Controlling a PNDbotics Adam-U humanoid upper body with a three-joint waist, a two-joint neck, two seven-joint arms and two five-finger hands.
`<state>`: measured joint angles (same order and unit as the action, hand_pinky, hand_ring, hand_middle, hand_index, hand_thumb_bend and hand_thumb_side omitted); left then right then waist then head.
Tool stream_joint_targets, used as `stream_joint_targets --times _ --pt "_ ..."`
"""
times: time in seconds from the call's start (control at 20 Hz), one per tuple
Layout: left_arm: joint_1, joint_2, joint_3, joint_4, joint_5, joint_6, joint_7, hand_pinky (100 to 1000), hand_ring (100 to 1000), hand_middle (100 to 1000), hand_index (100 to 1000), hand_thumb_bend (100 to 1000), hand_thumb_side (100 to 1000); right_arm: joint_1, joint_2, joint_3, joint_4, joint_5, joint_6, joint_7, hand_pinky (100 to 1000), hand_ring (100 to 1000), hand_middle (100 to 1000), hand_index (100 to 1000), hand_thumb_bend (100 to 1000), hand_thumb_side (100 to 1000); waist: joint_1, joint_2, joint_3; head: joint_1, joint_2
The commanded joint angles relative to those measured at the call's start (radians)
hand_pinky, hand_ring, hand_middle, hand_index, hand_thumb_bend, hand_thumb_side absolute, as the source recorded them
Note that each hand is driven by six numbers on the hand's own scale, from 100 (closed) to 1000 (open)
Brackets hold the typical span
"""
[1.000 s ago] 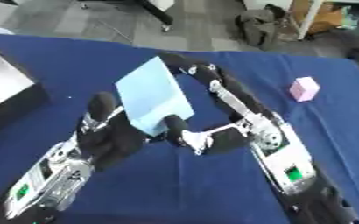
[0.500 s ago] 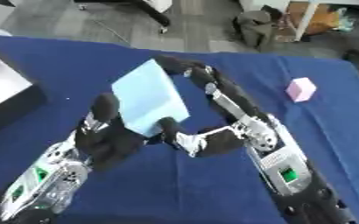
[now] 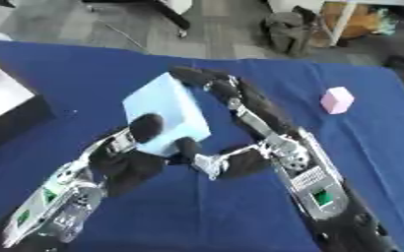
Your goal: Pick up the objects with one hand, pass them to the other hand, and then place them into the box on the other side of the table.
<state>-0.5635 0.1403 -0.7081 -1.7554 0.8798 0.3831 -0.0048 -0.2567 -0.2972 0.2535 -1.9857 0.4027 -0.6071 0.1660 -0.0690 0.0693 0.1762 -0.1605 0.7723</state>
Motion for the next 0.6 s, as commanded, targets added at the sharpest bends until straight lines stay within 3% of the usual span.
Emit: stream_joint_targets --times 0.05,0.6 --pt "-0.017 -0.018 -0.006 -0.003 0.040 0.007 0.040 540 355 260 484 654 361 -0.012 -0.020 -0.006 -0.014 0.022 -0.017 -0.018 831 773 476 946 100 398 0.003 -0.015 -0.002 -0.004 -0.002" --pt "-0.010 -0.023 -0.013 0.018 0.106 0.017 0.146 518 307 197 412 593 346 -0.009 -0.016 -0.005 -0.014 -0.004 -0.097 -0.008 824 776 566 950 100 342 0.003 -0.013 -0.004 -0.010 -0.002"
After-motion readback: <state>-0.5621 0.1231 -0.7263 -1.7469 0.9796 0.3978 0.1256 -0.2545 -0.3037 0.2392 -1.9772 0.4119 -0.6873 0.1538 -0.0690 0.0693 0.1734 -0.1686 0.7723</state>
